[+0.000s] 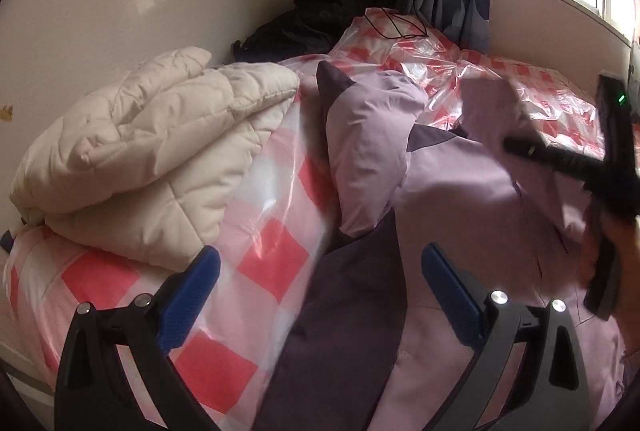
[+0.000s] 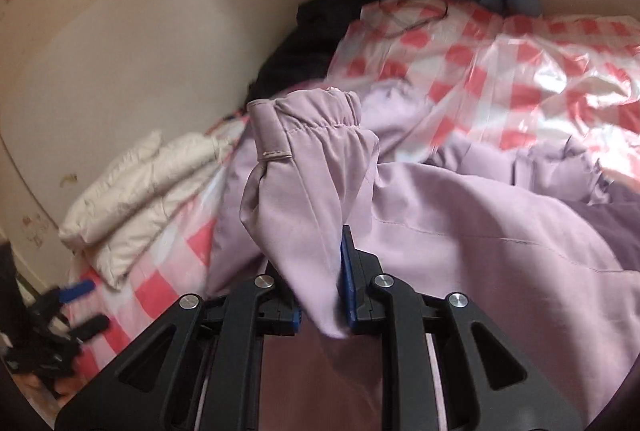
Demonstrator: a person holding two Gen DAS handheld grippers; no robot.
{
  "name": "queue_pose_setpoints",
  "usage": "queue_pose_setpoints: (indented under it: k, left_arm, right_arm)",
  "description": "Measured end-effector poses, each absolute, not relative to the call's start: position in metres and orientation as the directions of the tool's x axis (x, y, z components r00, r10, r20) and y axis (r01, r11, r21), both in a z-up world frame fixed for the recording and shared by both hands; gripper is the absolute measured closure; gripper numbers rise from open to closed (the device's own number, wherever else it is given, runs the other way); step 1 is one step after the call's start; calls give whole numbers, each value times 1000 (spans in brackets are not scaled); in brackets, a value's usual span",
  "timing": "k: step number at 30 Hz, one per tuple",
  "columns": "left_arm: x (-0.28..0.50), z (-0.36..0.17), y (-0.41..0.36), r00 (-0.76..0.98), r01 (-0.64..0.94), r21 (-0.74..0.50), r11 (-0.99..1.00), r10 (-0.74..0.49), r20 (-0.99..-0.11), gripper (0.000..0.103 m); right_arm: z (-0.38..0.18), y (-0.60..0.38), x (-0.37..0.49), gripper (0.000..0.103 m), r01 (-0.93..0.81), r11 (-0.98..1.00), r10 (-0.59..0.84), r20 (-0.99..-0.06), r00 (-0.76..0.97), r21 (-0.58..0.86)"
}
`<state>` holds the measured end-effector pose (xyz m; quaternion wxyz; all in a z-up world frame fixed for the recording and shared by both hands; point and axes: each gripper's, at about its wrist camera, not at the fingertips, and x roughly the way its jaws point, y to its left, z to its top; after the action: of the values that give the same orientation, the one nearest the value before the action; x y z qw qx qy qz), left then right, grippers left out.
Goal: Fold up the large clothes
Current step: 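Lay the sleeve across the jacket body and open the right tool, then grasp the other sleeve cuff with the left tool and lift it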
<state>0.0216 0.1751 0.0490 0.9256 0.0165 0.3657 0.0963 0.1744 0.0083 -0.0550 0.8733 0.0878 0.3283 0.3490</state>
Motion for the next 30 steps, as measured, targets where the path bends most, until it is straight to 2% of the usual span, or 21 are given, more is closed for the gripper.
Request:
queue_pose_setpoints:
  k: [2, 4, 6, 7, 8, 13, 17, 19, 24, 27, 29, 30]
  left_arm:
    - [28, 60, 175, 727, -162, 124, 979, 203, -656, 7]
    - [38, 73, 174, 741, -151, 137, 979, 204, -640, 7]
    - [57, 86, 171, 760, -143, 166, 976, 216, -613, 7]
    - [70, 92, 166, 768, -143, 195, 970, 233, -596, 7]
    - [86, 96, 158, 774, -136, 232, 963, 249, -582, 7]
    - [204, 93, 100, 750, -31, 375, 926, 269, -604, 7]
    - [303, 45, 39, 715, 25, 613, 789, 415, -562, 7]
    - [345, 16, 21, 667, 51, 662, 748, 468, -579, 7]
    - [406, -50, 5, 615, 5, 832, 555, 654, -440, 7]
    - [426, -76, 19, 561, 0, 844, 537, 698, -444, 8]
    - [427, -75, 36, 542, 4, 769, 640, 645, -539, 35]
    - [425, -67, 46, 531, 4, 683, 730, 577, -620, 64]
  right_arm:
    - [-98, 42, 183, 75, -546, 748, 634, -648, 422, 376]
    - [-125, 59, 177, 72, -543, 760, 591, -727, 350, 357]
    - [-121, 59, 166, 53, -576, 737, 606, -724, 329, 354]
    - [-115, 54, 161, 29, -583, 715, 628, -722, 290, 387]
    - [-107, 46, 153, 16, -579, 697, 655, -703, 275, 423]
    - [-63, -22, 95, 14, -569, 685, 703, -619, 350, 455]
    - [-49, -115, 41, 7, -382, 726, 686, -567, 455, 572]
    - [-50, -152, 17, 7, -292, 738, 659, -559, 503, 608]
    - [-63, -207, 4, 7, -160, 761, 569, -529, 630, 628]
    - [-72, -210, 6, 7, -151, 788, 539, -551, 637, 597]
    - [-77, -210, 6, 7, -149, 791, 541, -563, 625, 594]
    - [-79, -209, 7, 7, -149, 792, 541, -567, 621, 592]
